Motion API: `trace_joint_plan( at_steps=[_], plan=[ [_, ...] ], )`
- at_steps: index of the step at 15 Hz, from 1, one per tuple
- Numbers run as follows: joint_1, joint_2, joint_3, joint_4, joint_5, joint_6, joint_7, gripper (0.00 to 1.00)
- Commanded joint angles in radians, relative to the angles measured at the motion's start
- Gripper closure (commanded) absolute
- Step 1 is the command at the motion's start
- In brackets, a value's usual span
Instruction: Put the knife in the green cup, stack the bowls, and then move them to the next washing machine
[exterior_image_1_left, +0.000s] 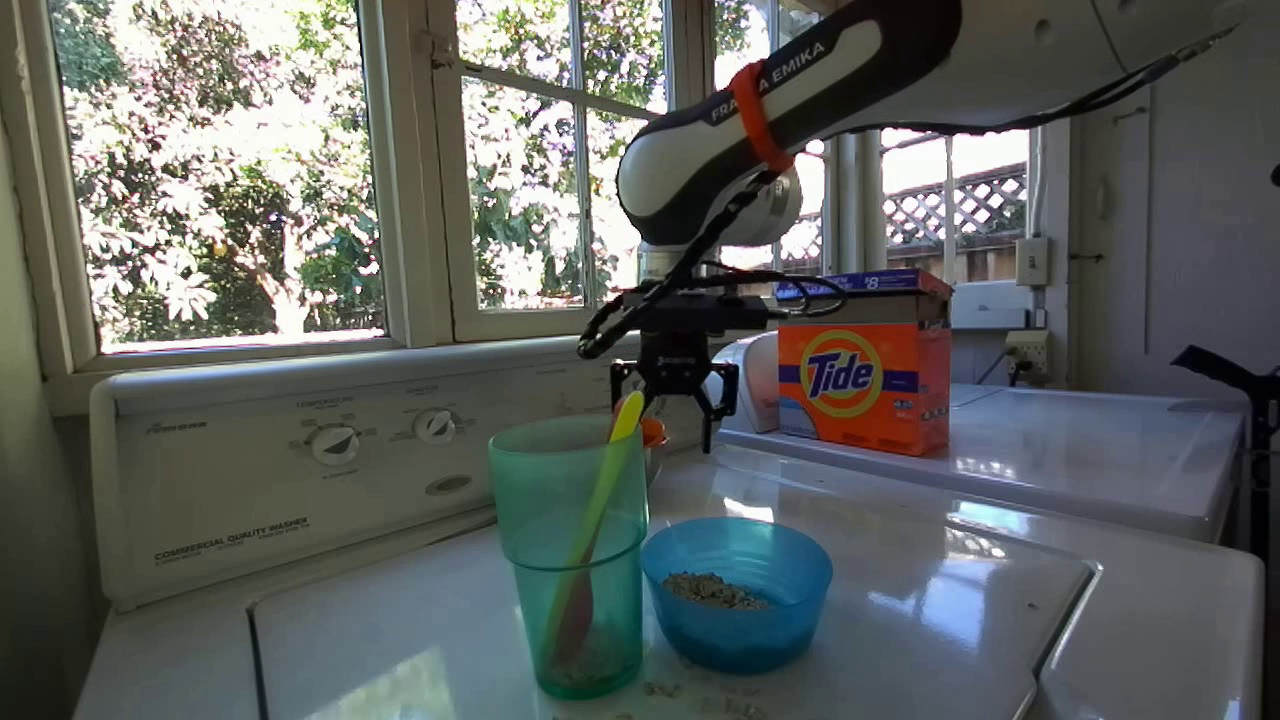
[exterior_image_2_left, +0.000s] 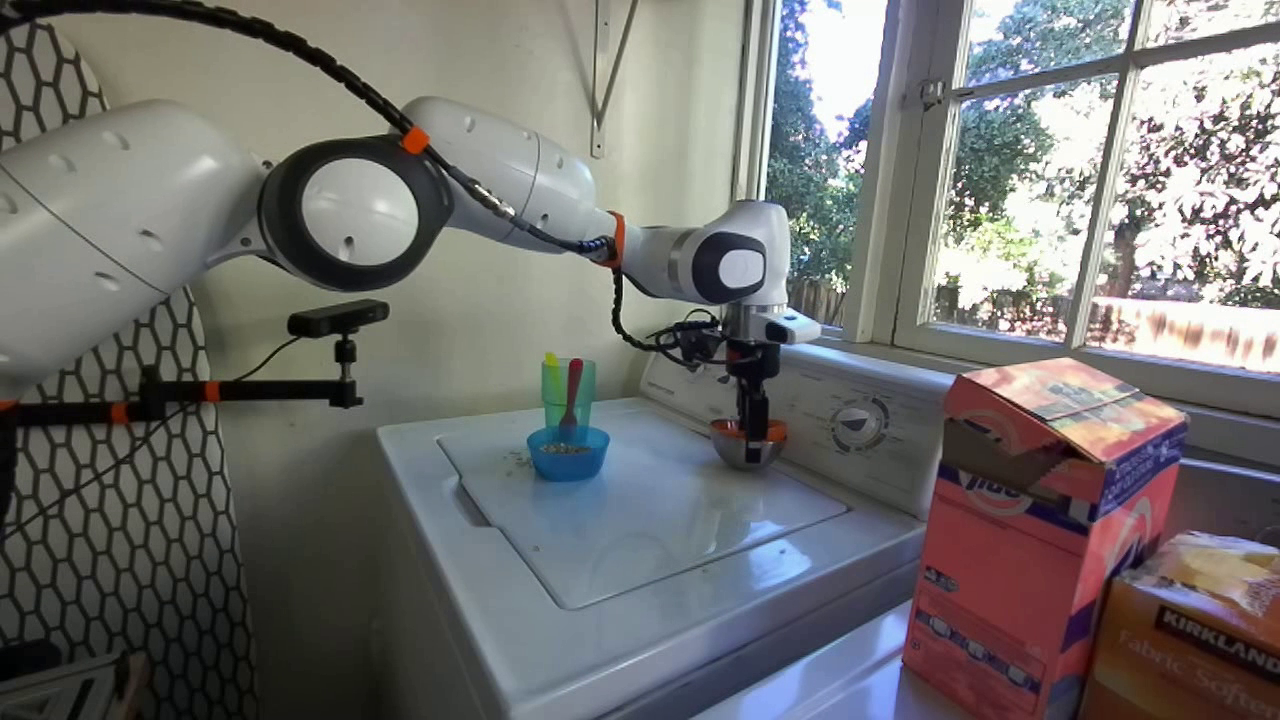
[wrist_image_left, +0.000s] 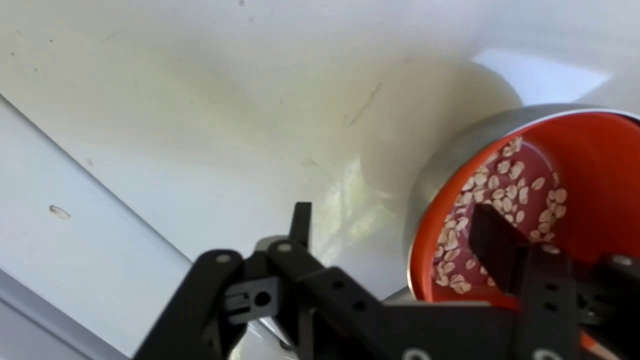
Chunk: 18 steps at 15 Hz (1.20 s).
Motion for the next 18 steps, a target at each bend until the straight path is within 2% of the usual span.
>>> trace_joint_plan(
  at_steps=[1, 6, 8, 13, 18],
  plan=[
    [-0.003, 0.001, 0.011, -0.003, 0.007, -0.022, 0.04, 0.51],
    [-0.003, 0.0, 0.018, -0.005, 0.007, -0.022, 0.058, 0.89],
    [-0.004, 0.001, 0.02, -0.003, 0.007, -0.023, 0.06, 1.0],
    [-0.025, -0.029, 0.035, -0.011, 0.034, -0.04, 0.017, 0.98],
    [-0.109, -0.106, 0.096, -0.068, 0.134, -0.068, -0.129, 0.98]
  ],
)
